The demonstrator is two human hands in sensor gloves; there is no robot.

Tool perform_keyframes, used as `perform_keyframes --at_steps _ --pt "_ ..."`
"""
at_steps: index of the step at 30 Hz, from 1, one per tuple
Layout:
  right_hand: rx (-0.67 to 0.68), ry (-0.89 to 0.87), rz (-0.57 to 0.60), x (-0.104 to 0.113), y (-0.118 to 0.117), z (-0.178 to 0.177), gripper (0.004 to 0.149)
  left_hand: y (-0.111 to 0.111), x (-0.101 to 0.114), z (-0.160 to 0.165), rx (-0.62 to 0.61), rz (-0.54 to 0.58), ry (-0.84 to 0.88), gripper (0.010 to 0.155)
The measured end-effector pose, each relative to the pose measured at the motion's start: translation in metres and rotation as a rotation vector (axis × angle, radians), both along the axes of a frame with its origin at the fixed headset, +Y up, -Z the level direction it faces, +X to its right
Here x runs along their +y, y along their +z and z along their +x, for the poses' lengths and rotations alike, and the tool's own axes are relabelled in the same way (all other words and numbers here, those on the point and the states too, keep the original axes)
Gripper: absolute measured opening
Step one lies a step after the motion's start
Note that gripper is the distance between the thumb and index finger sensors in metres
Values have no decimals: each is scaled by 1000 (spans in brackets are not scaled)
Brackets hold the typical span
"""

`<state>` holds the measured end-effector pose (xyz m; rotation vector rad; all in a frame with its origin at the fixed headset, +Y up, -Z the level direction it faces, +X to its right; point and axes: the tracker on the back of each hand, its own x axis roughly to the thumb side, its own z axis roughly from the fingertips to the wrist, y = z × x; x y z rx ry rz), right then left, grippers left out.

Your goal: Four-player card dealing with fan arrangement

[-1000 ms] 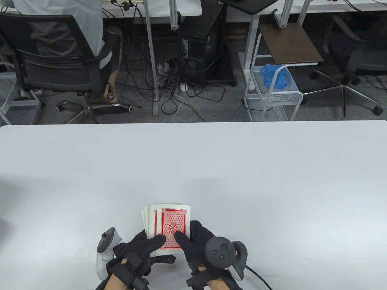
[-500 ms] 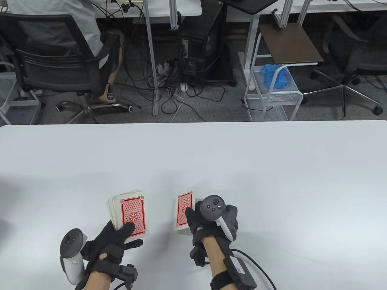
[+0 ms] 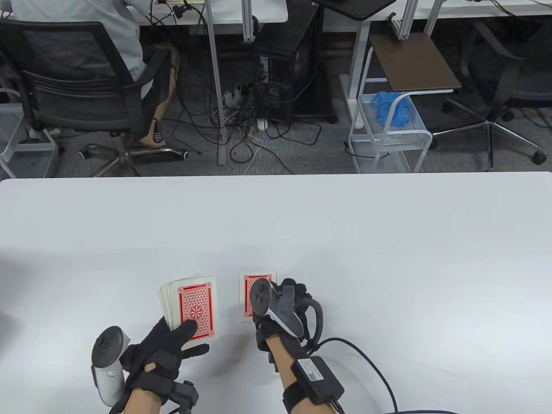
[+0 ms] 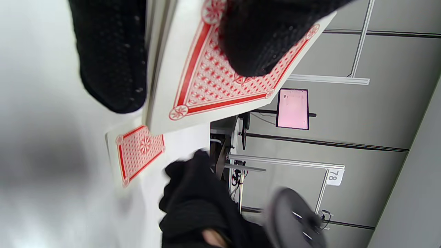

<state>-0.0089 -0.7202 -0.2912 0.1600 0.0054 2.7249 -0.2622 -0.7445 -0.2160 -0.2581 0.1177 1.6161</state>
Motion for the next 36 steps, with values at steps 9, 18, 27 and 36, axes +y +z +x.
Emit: perform_keyframes --at_steps 9,18,27,36 --pt "167 -258 143 27 78 15 72 5 -3 37 -204 33 186 56" --pt "174 -557 136 10 76 39 42 9 -11 51 -309 12 317 58" --pt "-51 -409 -68 -13 51 120 40 5 -7 23 -112 30 150 56" --pt "-144 302 -144 -47 38 120 46 3 -7 19 -118 41 140 56"
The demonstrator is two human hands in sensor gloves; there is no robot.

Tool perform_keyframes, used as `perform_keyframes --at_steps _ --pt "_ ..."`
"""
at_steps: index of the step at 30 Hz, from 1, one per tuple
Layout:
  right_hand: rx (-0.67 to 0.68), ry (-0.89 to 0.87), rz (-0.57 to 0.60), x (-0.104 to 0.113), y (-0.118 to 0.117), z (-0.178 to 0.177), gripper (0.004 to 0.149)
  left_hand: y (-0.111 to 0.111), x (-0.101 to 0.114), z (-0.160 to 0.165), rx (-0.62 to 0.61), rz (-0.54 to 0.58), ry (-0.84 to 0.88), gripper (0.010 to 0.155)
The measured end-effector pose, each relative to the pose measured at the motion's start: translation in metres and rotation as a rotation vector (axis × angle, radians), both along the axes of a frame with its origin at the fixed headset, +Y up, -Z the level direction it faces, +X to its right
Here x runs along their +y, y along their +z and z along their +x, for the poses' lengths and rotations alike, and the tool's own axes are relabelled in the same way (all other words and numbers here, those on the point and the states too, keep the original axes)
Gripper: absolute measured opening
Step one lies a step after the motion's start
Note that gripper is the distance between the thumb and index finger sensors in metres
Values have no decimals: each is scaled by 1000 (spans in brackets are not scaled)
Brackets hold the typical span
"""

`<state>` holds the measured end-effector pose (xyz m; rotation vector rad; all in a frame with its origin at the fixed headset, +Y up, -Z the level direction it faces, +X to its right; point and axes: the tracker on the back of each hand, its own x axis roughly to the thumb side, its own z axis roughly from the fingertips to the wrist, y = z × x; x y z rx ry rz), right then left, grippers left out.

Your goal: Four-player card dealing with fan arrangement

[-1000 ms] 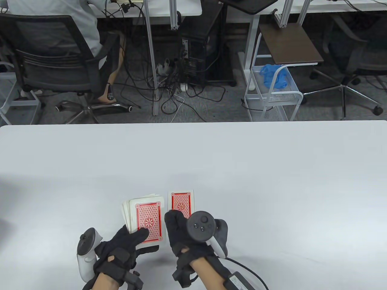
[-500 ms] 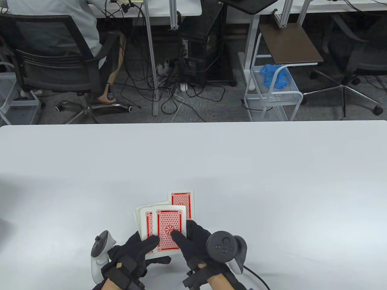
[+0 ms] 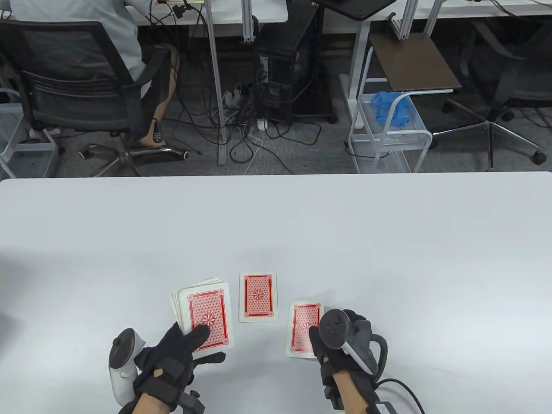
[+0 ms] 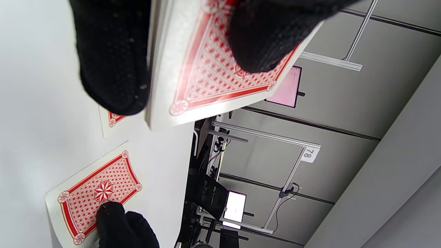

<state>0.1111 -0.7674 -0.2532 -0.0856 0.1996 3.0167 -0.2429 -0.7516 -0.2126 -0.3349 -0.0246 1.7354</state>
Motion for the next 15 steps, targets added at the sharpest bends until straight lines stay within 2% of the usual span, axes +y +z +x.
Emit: perform_keyframes --at_steps 3,5,6,8,10,12,14,15 --pt "5 117 12 0 0 -5 47 0 -2 2 -6 -9 9 55" --pt "-14 111 9 8 1 -11 48 0 -3 4 -19 -18 6 55" --pt "-6 66 71 17 4 -17 46 0 -4 6 -27 -22 3 55" --pt "74 -114 195 35 12 -33 46 0 -6 12 -51 -33 10 55" --pt "168 -408 286 52 24 -52 54 1 -7 20 -74 -43 43 55" --pt "192 -663 301 59 36 -69 62 3 -6 28 -91 -46 56 55" --pt "210 -730 295 63 42 -80 71 5 -6 34 -106 -41 37 55" --pt "211 -699 319 66 44 -86 73 6 -5 37 -116 -37 26 55"
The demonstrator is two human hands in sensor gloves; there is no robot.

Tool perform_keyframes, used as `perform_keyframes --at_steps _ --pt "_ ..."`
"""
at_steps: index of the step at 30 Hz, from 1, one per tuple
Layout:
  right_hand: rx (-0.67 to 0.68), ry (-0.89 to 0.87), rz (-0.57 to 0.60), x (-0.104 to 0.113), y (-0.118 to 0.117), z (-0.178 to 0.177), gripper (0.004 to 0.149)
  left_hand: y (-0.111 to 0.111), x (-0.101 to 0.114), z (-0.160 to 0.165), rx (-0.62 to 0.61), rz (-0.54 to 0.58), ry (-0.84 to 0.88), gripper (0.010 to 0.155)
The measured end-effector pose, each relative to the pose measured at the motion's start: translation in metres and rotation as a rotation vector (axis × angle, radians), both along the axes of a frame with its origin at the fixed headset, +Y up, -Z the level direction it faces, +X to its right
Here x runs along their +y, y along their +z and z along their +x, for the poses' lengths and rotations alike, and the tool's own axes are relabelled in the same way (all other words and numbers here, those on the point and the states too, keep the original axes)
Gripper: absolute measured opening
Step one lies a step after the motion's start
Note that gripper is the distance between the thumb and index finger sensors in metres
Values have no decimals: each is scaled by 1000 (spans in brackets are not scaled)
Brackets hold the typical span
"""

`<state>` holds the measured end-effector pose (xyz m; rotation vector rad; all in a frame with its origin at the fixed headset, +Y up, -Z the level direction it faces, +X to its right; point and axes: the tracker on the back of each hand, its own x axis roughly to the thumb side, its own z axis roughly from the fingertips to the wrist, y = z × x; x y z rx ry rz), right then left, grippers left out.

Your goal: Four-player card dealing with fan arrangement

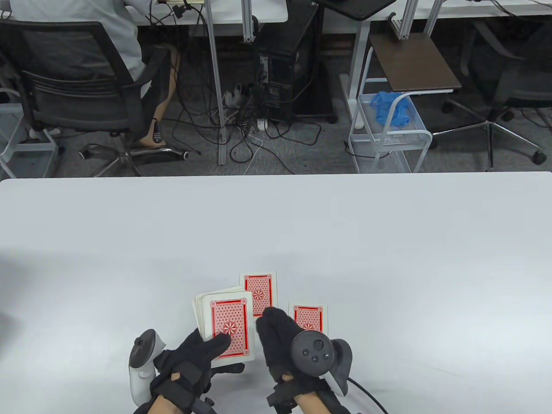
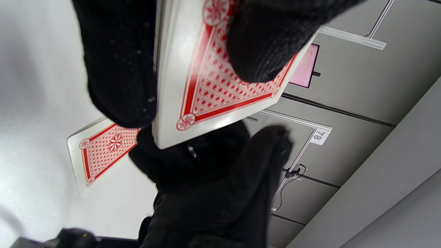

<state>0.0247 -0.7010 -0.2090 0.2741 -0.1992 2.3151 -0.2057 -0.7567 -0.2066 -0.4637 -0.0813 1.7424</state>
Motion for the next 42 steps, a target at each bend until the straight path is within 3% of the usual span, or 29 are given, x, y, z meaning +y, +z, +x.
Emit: perform_keyframes --at_steps 4,9,10,12,14,16,18,21,25,32,34,36,38,39,42 --pt "-39 139 114 7 -1 -5 57 2 1 4 4 -11 18 56" --pt "24 -86 46 -3 -10 9 43 -4 -4 3 -74 -21 109 58" --pt "42 -142 -11 -7 -13 14 41 -4 -5 2 -74 -31 106 58" --pt "106 -307 -113 -19 -18 24 39 -6 -5 -2 -47 -40 87 57" --pt "-8 -396 -109 -26 -16 35 41 -6 0 -13 61 -45 1 56" --pt "-96 -155 -69 -29 -16 45 39 -7 7 -29 202 8 -170 56" --pt "-118 3 -136 -33 -17 46 38 -7 12 -45 263 36 -234 56" --pt "-28 67 -279 -42 -21 35 38 -7 9 -58 300 -3 -116 56" --pt "116 350 -432 -49 -22 9 40 -6 10 -65 318 -11 -57 56" --pt "5 928 -326 -59 -16 -21 46 -5 10 -55 263 1 -65 55" --pt "5 903 -335 -53 -16 -22 46 -5 8 -50 238 -3 -71 55" --pt "7 727 -191 -41 -14 -18 45 -4 6 -43 201 -14 -75 55" --pt "-19 384 -16 -26 -9 -9 49 -3 2 -32 146 -34 -53 55" --pt "-9 232 -9 -21 -7 -7 55 -2 1 -26 119 -41 -30 55" --pt "34 55 -22 -13 -1 -5 71 -1 2 -9 43 -34 16 54"
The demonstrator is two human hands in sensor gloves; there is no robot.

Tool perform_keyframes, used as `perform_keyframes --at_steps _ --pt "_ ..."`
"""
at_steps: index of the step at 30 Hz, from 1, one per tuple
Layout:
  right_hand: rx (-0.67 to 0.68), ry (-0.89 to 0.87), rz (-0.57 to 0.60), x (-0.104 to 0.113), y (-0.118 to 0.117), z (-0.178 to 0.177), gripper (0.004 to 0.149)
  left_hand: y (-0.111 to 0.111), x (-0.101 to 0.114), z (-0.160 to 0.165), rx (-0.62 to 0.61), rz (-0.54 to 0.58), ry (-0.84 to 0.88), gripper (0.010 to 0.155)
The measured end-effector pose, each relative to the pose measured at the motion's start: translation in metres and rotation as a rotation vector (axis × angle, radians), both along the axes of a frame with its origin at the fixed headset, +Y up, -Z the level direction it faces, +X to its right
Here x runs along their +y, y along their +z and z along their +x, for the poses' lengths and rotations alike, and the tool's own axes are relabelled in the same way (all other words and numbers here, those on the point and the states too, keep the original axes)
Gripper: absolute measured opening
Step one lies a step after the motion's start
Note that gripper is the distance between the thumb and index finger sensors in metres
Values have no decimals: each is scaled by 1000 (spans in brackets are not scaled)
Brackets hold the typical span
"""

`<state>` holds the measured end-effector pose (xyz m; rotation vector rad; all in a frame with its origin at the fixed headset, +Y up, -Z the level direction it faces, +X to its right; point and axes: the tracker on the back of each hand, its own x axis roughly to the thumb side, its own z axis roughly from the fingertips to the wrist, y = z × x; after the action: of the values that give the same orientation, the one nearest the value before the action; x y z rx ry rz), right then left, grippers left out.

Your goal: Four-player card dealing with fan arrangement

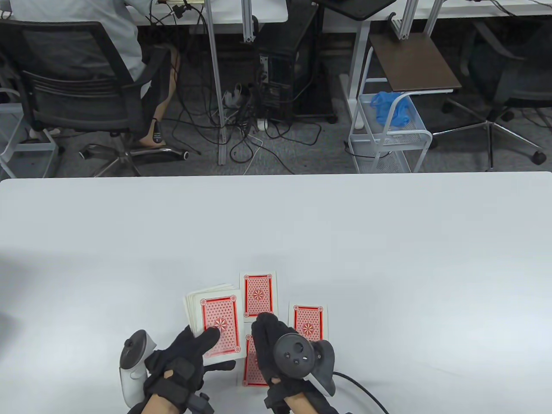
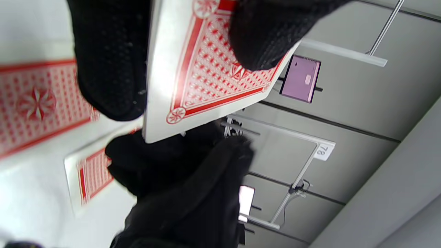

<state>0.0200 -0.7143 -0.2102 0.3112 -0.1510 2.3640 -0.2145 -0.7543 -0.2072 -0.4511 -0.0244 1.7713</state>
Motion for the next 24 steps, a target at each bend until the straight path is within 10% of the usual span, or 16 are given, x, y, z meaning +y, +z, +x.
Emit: perform_keyframes --at_steps 11,18,24 --pt "21 -67 89 13 -1 -1 47 2 -1 4 -7 -6 63 55" --pt "125 -636 -227 -5 -33 9 43 -1 29 -43 150 105 -35 55" --pt "-107 -265 -230 -22 -53 -19 36 9 56 -91 430 232 -237 54"
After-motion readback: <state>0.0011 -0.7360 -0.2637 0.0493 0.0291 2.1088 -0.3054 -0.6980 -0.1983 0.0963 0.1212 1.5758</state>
